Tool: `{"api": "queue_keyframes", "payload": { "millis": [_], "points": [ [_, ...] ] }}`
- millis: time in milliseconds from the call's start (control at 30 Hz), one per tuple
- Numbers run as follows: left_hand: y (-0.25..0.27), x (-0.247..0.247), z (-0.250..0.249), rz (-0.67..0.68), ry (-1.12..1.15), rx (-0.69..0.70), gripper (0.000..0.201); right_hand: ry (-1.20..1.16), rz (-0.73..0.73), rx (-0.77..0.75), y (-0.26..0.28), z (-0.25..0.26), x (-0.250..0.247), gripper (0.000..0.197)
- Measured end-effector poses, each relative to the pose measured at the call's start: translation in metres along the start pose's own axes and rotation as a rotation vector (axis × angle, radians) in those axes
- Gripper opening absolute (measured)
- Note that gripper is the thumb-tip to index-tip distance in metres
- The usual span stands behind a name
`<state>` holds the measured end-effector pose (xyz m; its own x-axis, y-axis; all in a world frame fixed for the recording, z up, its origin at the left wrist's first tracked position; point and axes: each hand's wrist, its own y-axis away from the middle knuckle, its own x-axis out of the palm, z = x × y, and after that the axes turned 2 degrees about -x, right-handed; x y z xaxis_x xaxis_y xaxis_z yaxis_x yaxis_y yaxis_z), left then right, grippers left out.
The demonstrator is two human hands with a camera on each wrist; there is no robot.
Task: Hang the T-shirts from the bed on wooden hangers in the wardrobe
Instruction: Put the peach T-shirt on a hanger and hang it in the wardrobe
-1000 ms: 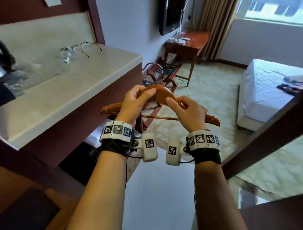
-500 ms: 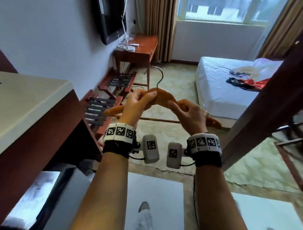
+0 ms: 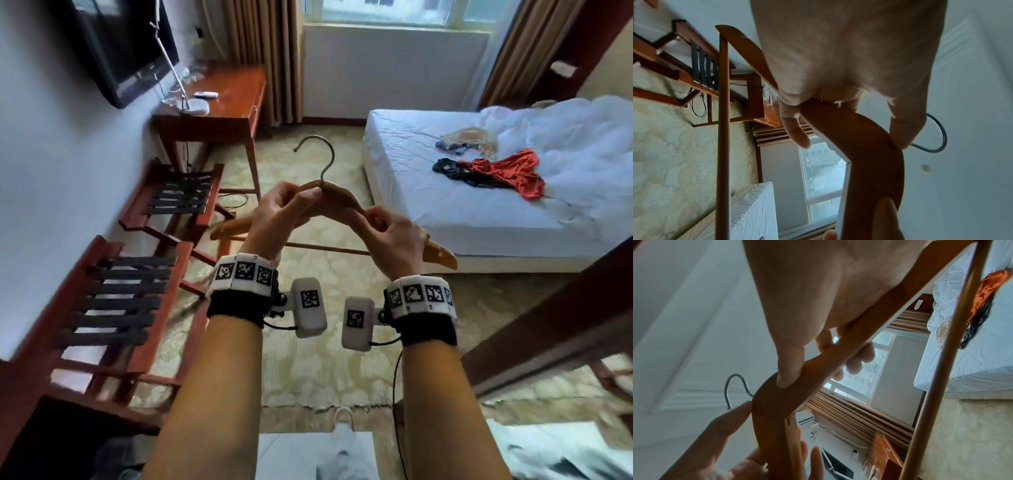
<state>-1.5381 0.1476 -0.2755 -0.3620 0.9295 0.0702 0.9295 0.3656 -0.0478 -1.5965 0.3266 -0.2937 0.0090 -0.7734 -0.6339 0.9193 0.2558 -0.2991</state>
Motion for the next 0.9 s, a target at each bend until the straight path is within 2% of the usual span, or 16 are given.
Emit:
{"api": "queue_keyframes", "payload": {
  "millis": [200, 367, 634, 734, 901],
  "points": [
    [-0.148, 0.034, 0.028, 0.034, 0.033, -0.007, 0.041, 0.035, 0.009, 0.048, -0.134, -0.055, 0.020, 0.049],
    [-0.277, 0.080, 0.022, 0.027, 0.040, -0.002, 0.028, 0.037, 0.017, 0.049, -0.265, -0.089, 0.009, 0.048],
    [-0.444, 0.135, 0.019, 0.080, 0.066, 0.017, 0.039, 0.070, -0.016, 0.049, -0.424, -0.137, 0.003, 0.049],
    [-0.508, 0.153, 0.030, 0.108, 0.059, -0.014, 0.029, 0.076, -0.045, 0.073, -0.482, -0.165, 0.012, 0.048],
    [-0.635, 0.181, 0.051, 0.177, 0.082, -0.038, 0.019, 0.047, -0.079, 0.131, -0.587, -0.211, 0.036, 0.061]
  ]
}}
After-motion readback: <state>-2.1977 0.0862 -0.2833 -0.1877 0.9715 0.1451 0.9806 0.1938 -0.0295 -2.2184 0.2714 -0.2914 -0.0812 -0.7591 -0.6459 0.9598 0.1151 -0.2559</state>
